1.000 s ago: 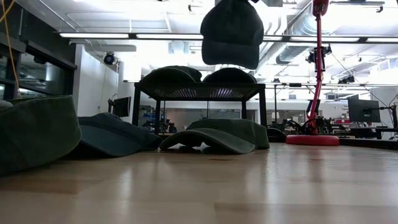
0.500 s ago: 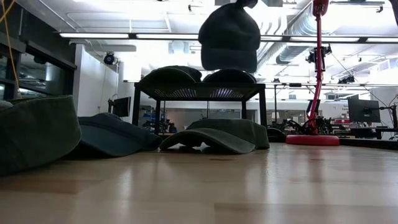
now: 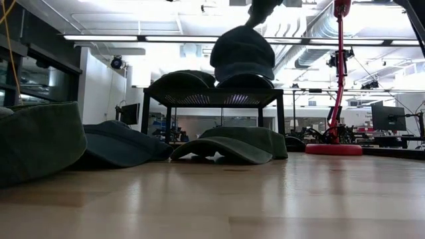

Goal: Pick & Place hat
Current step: Stack the bottom dark blue cap on top of the other dark blue cap on the shelf

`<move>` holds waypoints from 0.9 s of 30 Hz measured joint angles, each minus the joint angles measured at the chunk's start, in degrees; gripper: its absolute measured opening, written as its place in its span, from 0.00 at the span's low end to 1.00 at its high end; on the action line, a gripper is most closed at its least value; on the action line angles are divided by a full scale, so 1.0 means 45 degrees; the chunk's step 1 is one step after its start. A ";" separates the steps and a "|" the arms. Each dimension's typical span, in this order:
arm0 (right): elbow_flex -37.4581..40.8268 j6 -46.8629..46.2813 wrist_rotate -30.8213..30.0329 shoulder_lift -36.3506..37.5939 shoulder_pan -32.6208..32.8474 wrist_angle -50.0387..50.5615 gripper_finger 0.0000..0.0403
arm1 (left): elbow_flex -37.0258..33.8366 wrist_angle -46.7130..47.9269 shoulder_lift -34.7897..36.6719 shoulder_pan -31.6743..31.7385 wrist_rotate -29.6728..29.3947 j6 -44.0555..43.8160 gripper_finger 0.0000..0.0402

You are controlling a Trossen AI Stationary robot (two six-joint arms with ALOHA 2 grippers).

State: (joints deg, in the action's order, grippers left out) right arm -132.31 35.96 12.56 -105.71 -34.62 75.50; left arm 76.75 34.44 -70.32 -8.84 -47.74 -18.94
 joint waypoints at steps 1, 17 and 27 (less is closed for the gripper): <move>0.0000 0.0015 0.0027 -0.0092 -0.0035 0.0000 0.06 | 0.0000 0.0004 0.0000 -0.0002 -0.0001 0.0004 0.45; 0.0005 -0.0315 0.0102 -0.1586 -0.0796 0.0177 0.06 | 0.0000 -0.0006 0.0000 0.0000 -0.0222 0.0001 0.45; 0.0010 -0.0257 0.0301 -0.2223 -0.1205 0.0206 0.06 | 0.0000 -0.0006 0.0000 0.0000 -0.0331 0.0004 0.45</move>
State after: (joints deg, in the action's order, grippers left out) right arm -132.27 34.81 13.91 -115.71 -40.04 76.43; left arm 76.75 34.41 -70.32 -8.84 -49.23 -18.92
